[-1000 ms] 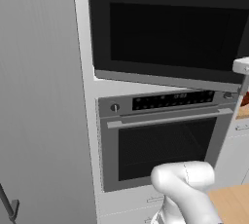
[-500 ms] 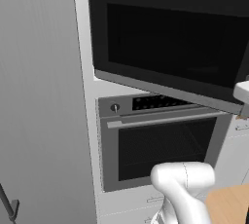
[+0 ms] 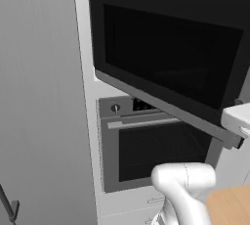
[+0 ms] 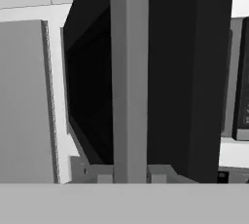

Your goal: Open the microwave, place the bowl with waffle inside the microwave, then close the microwave door and turn it on.

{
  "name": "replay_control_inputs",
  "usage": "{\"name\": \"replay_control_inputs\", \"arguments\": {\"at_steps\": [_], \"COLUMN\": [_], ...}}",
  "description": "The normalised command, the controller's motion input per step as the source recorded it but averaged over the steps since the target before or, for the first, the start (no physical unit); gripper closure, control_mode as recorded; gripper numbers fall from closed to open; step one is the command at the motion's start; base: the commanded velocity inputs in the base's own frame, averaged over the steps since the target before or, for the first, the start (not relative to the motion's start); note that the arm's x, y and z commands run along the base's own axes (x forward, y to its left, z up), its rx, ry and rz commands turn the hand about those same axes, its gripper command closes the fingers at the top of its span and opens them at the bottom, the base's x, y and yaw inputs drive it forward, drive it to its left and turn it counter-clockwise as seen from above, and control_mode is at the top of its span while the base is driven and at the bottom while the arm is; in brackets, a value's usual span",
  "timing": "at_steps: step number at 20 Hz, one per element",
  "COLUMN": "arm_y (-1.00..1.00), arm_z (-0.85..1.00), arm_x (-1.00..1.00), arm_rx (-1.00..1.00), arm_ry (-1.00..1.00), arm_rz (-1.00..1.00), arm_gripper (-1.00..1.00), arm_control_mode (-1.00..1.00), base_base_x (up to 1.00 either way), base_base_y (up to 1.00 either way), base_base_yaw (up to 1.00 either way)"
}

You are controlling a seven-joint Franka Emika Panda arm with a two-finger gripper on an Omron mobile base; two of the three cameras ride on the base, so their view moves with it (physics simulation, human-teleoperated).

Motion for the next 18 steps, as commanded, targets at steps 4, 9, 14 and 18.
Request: {"name": "replay_control_inputs", "arguments": {"at_steps": [4,9,14,18], "arm_y": [1.00,1.00,1.00,1.00], "arm_z": [-0.31,-0.08,-0.01,-0.04], "arm_x": [-0.07,0.00,0.11,0.07], "arm_rx": [-0.03,-0.11,-0.07,-0.04], "arm_ry": [-0.14,-0.15,-0.14,-0.26], "arm_rz": [-0.05,-0.08,-0.04,0.00], "arm_gripper": [1.00,1.00,1.00,1.00], "arm_control_mode": [-1.00,-1.00,-1.00,-1.00], "base_base_x": [0.00,0.00,0.00,0.00], "base_base_y": [0.00,0.00,0.00,0.00], "base_base_yaw": [0.00,0.00,0.00,0.00]}}
